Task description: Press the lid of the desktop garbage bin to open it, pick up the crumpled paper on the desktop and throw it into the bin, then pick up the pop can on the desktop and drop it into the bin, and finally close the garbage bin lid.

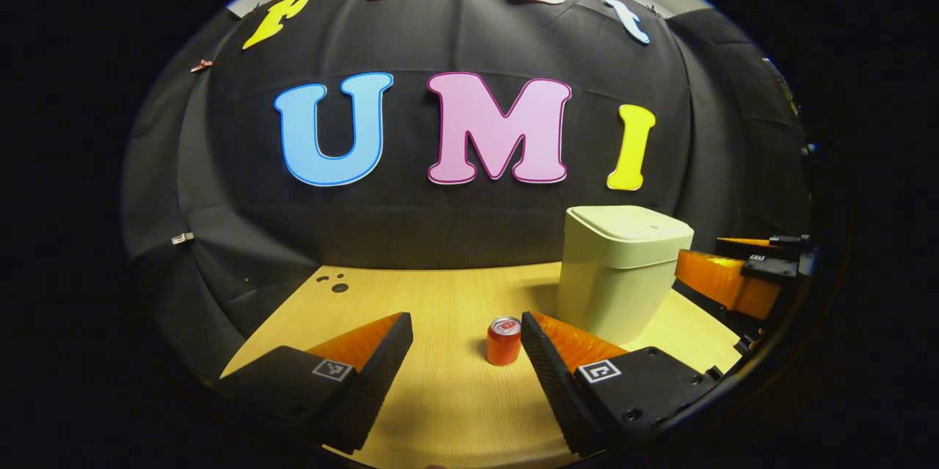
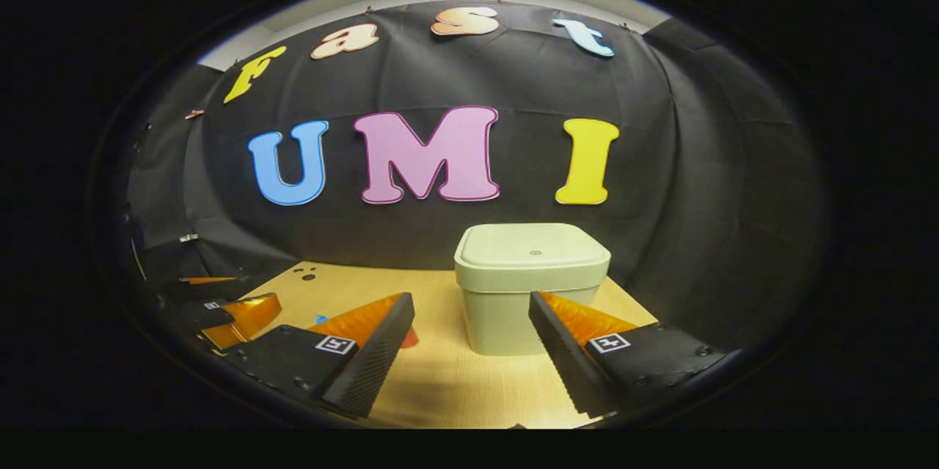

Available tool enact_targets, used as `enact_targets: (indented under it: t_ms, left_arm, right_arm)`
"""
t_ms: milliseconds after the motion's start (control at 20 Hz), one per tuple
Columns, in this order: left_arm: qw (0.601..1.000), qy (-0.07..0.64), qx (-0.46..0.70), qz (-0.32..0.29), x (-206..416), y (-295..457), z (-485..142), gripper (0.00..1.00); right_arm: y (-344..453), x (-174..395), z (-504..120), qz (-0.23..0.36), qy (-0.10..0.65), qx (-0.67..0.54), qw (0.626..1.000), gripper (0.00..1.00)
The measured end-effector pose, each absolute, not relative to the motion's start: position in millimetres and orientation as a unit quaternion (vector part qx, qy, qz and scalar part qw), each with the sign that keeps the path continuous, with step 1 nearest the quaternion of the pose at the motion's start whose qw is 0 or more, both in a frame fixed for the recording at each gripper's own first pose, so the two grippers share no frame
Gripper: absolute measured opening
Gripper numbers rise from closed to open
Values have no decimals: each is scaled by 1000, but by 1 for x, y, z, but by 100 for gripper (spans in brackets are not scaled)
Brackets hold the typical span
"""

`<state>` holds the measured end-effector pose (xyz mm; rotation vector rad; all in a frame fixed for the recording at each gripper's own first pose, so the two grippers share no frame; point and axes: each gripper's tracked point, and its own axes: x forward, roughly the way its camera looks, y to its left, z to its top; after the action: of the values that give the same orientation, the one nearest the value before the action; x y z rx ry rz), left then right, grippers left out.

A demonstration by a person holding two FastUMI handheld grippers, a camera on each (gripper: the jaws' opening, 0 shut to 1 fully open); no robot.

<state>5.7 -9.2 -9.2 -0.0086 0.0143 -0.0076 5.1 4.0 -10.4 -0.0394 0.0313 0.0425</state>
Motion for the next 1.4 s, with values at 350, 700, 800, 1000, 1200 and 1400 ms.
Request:
enact_targets:
  t_ms: [350,700,800,1000,1200,1400]
  left_arm:
    - [1000,8,-2,0,6,-11,-10,96]
    - [1000,6,-2,6,7,-5,-10,96]
    - [1000,7,-2,7,9,-3,-11,95]
    - [1000,9,-2,8,11,-1,-12,96]
    - [1000,12,-2,8,13,2,-14,96]
    - [1000,12,-2,6,14,2,-13,96]
  right_arm:
    - [5,7,-5,28,10,-22,999,90]
    - [22,12,-10,59,22,-28,998,57]
    - [27,15,-11,66,22,-30,997,54]
    - [23,18,-10,54,23,-32,998,24]
    - [26,20,-13,55,26,-35,998,2]
    - [27,20,-19,61,39,-30,997,2]
